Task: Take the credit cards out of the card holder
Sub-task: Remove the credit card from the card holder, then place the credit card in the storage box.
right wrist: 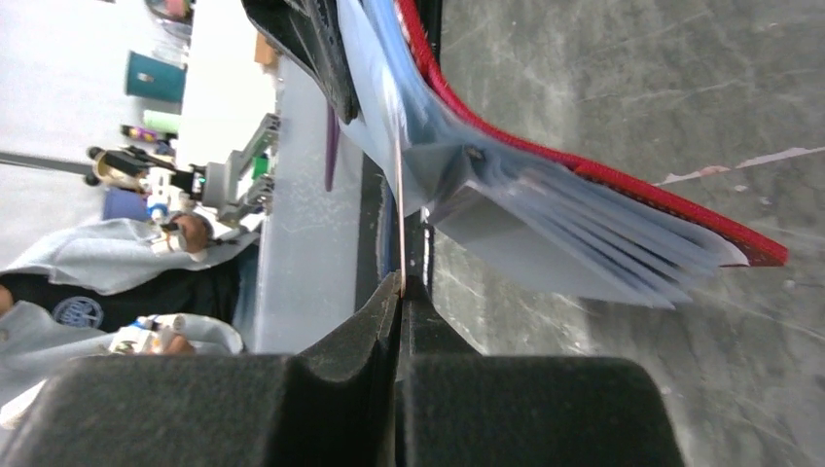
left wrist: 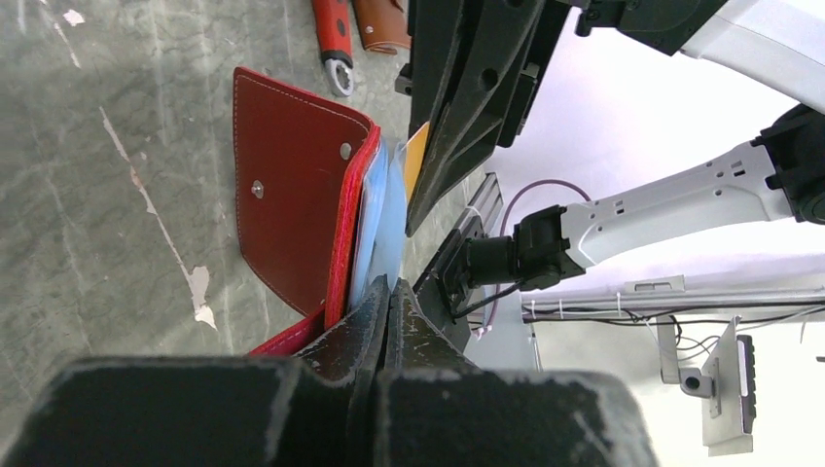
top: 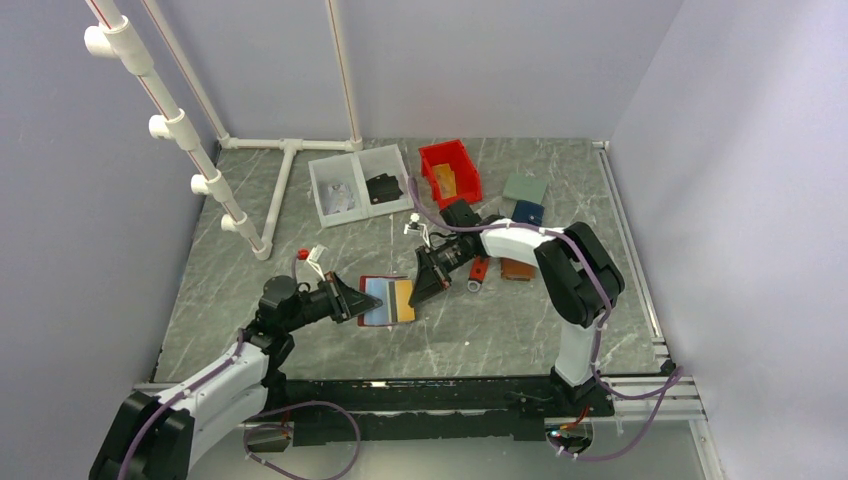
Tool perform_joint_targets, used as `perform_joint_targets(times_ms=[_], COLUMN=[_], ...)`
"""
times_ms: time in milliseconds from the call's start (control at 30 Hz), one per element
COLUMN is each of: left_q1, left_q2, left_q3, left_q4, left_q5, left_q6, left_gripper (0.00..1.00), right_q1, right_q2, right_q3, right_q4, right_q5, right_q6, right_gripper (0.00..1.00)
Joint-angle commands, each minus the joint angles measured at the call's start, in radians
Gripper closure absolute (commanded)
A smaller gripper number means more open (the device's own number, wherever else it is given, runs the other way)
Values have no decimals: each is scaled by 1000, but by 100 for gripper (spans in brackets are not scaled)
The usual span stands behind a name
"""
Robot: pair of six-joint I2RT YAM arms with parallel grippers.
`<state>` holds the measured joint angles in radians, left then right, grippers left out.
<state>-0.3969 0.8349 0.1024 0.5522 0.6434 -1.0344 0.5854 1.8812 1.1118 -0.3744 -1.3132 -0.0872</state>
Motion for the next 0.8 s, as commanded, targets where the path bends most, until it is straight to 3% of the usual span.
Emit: perform_joint_targets(times_ms=[0,167,433,567,767], left_q1=[21,41,60,64,64], left_q2=[1,32,96,92,41], left_q3=[6,22,58,88,112], left_q4=[-36,-161,-426,-543,-667], left_q5=[6,-31,-168,-230,-276], left_q6=[20,63,163,210,231], left_gripper=[100,100,100,100,100], right_q1=[-31,-77,-204,-281,-350], right_q2=[5,2,-44,-74,-5], right_q3=[69,98,137,210,464], right_q4=[-137,-247,-272,-278,-304], right_q5=[41,109,222,382,659], right_q6=[-195,-317,-318,-300,-299], right_gripper=[100,100,100,100,100])
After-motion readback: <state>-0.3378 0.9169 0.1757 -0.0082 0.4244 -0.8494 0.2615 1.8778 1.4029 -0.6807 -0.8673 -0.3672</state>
